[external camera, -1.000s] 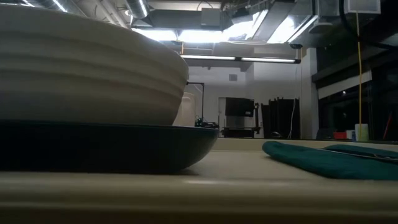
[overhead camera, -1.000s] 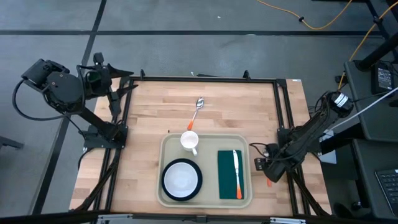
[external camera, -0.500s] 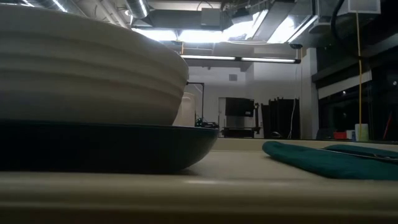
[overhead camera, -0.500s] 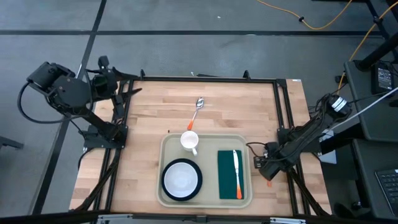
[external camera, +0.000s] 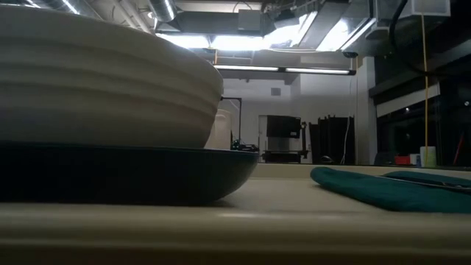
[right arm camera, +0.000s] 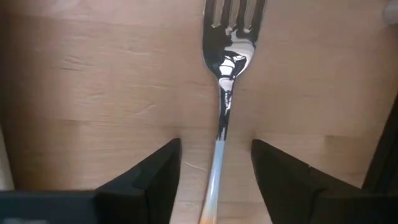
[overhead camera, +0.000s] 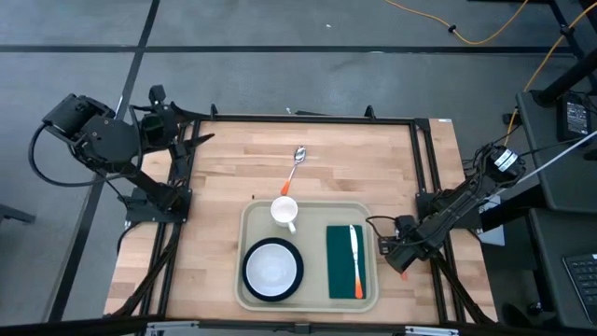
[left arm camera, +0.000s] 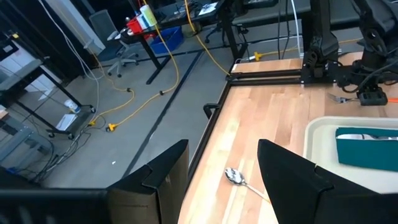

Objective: Set up tray
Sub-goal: Put the orange fork on the dark green napkin to the left of the orange knife

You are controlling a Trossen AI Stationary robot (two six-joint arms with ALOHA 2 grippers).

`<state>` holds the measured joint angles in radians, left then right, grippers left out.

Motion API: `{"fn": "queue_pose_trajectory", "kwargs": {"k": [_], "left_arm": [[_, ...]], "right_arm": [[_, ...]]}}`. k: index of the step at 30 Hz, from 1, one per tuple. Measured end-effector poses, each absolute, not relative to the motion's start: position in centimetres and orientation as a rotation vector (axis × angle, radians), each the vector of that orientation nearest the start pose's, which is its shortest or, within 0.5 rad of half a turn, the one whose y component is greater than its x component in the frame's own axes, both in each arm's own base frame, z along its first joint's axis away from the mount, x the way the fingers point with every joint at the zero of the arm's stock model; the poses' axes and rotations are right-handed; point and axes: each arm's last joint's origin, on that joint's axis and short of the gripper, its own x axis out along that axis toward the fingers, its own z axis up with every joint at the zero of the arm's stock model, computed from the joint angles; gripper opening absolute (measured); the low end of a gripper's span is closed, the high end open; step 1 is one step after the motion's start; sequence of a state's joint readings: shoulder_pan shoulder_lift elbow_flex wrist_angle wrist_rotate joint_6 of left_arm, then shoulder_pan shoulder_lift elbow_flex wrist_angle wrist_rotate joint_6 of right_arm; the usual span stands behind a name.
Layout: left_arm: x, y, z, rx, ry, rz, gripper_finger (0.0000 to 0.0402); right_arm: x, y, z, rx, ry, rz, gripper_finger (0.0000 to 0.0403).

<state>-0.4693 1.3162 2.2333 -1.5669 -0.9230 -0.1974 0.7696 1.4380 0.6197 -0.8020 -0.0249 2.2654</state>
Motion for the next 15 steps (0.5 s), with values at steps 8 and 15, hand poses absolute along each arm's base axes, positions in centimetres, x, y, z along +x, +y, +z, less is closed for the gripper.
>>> {"fn": "queue_pose_trajectory", "kwargs": {"k": [8,15], "left_arm": [[12.01,-3.50,53.84,0.228,0.455,0.482,0.0187],[12.01,-3.50,53.84,0.228,0.455,0.482,0.0187]], "right_arm": [[13.79,13.41,13.01,1.124,1.265,-1.193,0.0109],[13.65,13.35,12.99,1.108,1.286,-1.197,0.0018]]}}
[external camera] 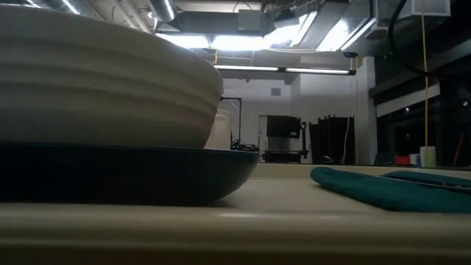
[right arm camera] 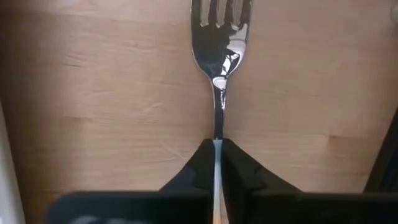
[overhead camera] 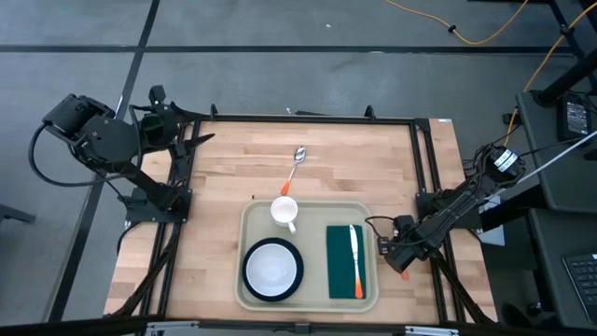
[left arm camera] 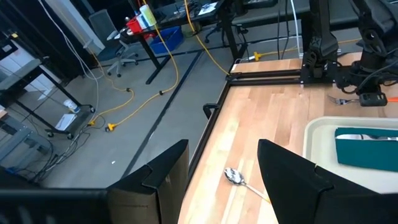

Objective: Set up tray
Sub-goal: Put the orange fork on the dark green napkin to the left of the orange knife

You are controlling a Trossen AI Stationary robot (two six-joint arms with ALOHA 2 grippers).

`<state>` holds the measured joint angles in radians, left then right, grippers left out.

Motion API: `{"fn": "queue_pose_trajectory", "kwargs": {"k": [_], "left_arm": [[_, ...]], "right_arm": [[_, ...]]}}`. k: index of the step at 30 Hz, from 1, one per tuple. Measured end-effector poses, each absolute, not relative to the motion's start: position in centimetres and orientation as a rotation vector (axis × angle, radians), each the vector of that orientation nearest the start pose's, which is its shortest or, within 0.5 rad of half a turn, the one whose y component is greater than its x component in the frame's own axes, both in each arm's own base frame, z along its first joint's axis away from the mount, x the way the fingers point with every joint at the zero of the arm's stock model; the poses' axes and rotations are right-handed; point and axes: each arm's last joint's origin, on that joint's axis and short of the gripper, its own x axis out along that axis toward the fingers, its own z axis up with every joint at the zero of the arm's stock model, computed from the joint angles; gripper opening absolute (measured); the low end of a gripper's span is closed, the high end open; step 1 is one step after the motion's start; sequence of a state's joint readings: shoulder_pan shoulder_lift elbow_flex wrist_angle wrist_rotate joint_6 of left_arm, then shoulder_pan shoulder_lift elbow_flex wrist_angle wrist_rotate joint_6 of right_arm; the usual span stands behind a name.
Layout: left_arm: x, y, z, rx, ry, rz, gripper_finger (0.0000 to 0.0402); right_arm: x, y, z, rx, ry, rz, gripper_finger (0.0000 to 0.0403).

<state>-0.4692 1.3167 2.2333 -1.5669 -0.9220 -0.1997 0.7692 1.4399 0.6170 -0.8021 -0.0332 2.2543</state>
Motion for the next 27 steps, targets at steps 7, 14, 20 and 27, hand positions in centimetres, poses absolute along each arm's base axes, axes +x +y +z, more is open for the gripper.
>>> {"fn": "queue_pose_trajectory", "kwargs": {"k": [7,14,20,27], "left_arm": [[12.0,-3.5,53.8,0.229,0.455,0.482,0.0187],[12.0,-3.5,53.8,0.255,0.462,0.475,0.0187],[12.0,-3.5,53.8,0.257,0.462,0.475,0.0187],[12.0,-3.6,53.8,0.260,0.477,0.441,0.0187]], "right_arm": [[14.0,13.7,13.5,1.132,1.291,-1.156,0.0024],[15.5,15.1,16.8,1.201,1.284,-0.994,0.0009],[17.1,16.2,20.2,1.243,1.172,-0.903,0.0008],[20.2,16.6,23.5,1.298,0.996,-0.818,0.0008]]}}
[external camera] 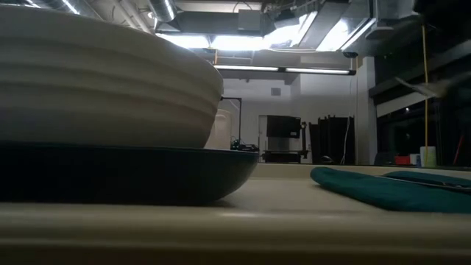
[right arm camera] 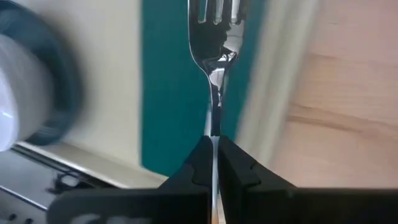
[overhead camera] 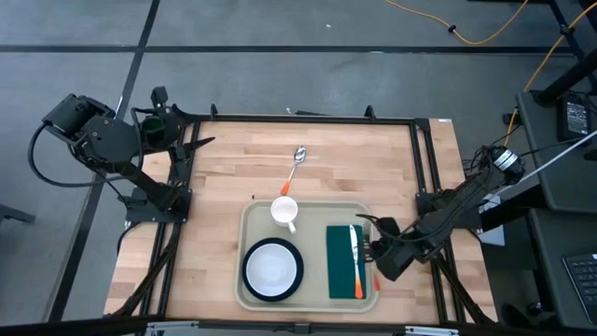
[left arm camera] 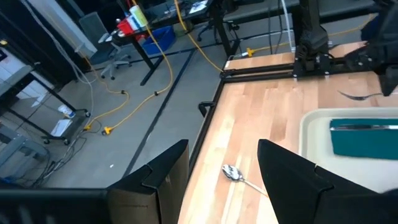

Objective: Set up tray
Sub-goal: Put the orange fork on the dark green napkin to the left of the orange knife

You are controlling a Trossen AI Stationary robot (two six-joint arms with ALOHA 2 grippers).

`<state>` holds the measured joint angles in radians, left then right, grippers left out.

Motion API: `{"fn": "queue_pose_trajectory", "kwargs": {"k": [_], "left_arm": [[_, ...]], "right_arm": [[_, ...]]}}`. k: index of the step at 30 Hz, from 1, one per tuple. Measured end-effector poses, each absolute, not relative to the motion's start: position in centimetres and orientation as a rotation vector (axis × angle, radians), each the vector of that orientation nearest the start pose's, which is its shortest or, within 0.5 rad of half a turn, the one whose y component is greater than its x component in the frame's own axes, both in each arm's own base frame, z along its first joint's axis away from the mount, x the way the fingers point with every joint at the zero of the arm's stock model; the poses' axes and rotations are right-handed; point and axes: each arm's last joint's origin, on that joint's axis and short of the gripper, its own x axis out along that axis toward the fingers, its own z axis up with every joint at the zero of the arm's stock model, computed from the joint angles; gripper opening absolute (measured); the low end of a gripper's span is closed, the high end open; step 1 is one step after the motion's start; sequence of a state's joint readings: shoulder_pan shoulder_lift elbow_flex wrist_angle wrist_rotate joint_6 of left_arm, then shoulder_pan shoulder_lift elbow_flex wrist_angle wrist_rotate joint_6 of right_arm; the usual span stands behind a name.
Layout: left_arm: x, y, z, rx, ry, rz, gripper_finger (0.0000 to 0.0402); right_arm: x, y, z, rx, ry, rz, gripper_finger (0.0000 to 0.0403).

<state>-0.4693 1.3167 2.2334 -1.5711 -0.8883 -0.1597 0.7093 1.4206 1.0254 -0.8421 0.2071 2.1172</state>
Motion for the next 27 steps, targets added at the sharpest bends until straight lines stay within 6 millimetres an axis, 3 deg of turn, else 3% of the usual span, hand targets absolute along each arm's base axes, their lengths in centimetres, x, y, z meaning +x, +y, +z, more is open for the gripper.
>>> {"fn": "queue_pose_trajectory", "kwargs": {"k": [7,16,21,27], "left_arm": [[11.9,-3.6,53.8,0.272,0.485,0.418,0.0187],[11.4,-3.3,53.9,0.318,0.486,0.404,0.0187],[10.9,-3.1,54.0,0.306,0.480,0.390,0.0187],[10.5,-2.9,54.1,0.299,0.471,0.388,0.0187]], "right_arm": [[25.3,16.7,23.6,1.244,0.975,-0.821,0.0008],[31.5,16.7,19.8,1.149,1.101,-0.888,0.0008],[32.2,16.9,18.1,1.159,1.126,-0.949,0.0008],[31.5,16.6,17.9,1.152,1.154,-1.044,0.0008]]}}
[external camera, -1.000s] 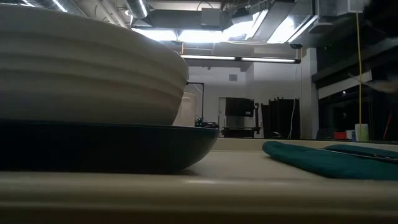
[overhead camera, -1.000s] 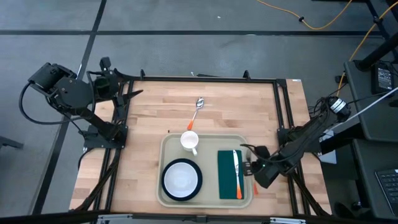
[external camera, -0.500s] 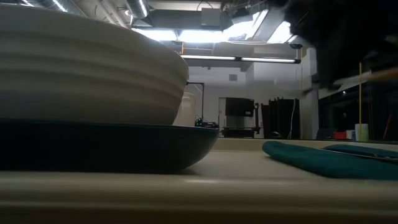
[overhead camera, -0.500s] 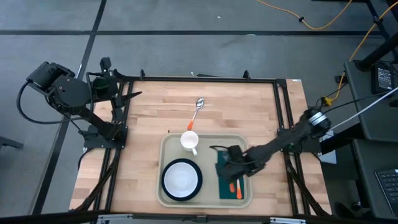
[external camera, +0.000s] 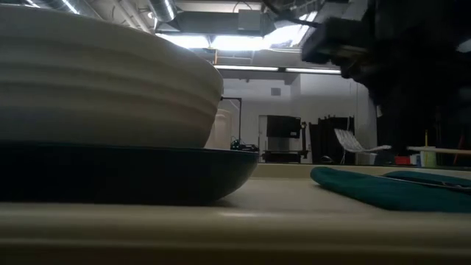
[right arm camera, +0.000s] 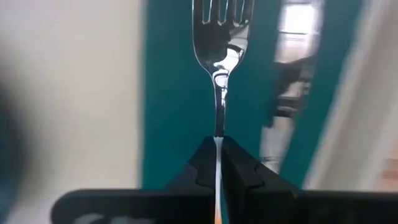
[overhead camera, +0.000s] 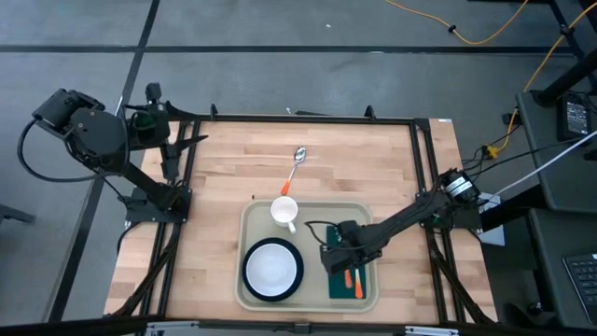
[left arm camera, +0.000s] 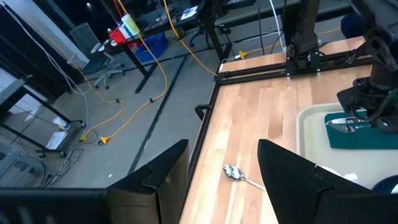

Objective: Set up tray
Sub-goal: Put the orange fork on the dark green napkin to the left of the orange knife

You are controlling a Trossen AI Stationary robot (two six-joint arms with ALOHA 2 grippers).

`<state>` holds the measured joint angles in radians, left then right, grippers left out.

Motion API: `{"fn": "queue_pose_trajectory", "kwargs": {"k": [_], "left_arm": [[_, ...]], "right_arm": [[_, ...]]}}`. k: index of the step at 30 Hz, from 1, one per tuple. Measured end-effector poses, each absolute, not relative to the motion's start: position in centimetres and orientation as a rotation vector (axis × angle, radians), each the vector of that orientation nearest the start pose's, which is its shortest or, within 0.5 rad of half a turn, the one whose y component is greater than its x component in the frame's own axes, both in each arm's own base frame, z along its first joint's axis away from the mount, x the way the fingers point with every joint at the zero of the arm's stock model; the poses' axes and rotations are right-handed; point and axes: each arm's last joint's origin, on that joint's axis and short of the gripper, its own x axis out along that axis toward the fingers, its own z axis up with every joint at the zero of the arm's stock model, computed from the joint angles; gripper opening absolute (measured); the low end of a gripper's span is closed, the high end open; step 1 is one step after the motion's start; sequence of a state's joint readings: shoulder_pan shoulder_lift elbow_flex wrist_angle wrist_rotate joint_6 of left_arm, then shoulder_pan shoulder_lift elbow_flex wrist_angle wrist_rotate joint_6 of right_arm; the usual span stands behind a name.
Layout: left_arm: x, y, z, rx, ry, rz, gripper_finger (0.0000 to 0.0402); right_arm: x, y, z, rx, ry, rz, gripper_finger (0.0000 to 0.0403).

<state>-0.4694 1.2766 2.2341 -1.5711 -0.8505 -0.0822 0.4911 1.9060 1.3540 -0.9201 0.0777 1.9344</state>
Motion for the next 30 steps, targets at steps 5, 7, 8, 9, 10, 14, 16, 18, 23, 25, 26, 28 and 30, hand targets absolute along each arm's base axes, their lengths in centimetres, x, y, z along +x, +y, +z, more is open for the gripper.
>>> {"fn": "queue_pose_trajectory", "kwargs": {"k": [5,7,8,9,10,14,16,18,23,25,26,28,30], "left_arm": [[10.3,-2.8,54.1,0.300,0.468,0.387,0.0187],[10.3,-2.8,54.1,0.305,0.470,0.386,0.0187],[10.3,-2.8,54.1,0.310,0.471,0.385,0.0187],[10.3,-2.8,54.1,0.313,0.471,0.384,0.0187],[10.3,-2.8,54.1,0.313,0.471,0.384,0.0187],[10.3,-2.8,54.1,0.313,0.471,0.384,0.0187],[10.3,-2.8,54.1,0.313,0.471,0.384,0.0187],[10.3,-2.8,54.1,0.313,0.471,0.384,0.0187],[10.3,-2.8,54.1,0.314,0.472,0.384,0.0187],[10.3,-2.8,54.1,0.313,0.471,0.384,0.0187],[10.3,-2.8,54.1,0.314,0.472,0.384,0.0187],[10.3,-2.8,54.1,0.314,0.472,0.384,0.0187],[10.3,-2.8,54.1,0.314,0.472,0.384,0.0187]], "right_arm": [[30.8,16.4,17.9,1.120,1.237,-1.099,0.0008],[30.8,16.5,17.9,1.124,1.236,-1.096,0.0008],[30.9,16.6,17.9,1.131,1.233,-1.088,0.0008],[30.9,16.6,17.9,1.138,1.230,-1.080,0.0008],[31.0,16.7,17.9,1.145,1.227,-1.073,0.0008],[31.1,16.8,17.9,1.179,1.211,-1.076,0.0008],[31.1,16.9,17.9,1.187,1.204,-1.084,0.0008],[31.1,17.0,17.9,1.189,1.203,-1.085,0.0008],[31.0,17.2,17.9,1.200,1.197,-1.082,0.0008],[31.0,17.5,17.7,1.206,1.192,-1.088,0.0008],[31.0,17.6,17.4,1.202,1.195,-1.089,0.0008],[31.2,17.9,16.9,1.200,1.200,-1.087,0.0008],[31.3,18.2,16.5,1.215,1.217,-1.068,0.0008]]}}
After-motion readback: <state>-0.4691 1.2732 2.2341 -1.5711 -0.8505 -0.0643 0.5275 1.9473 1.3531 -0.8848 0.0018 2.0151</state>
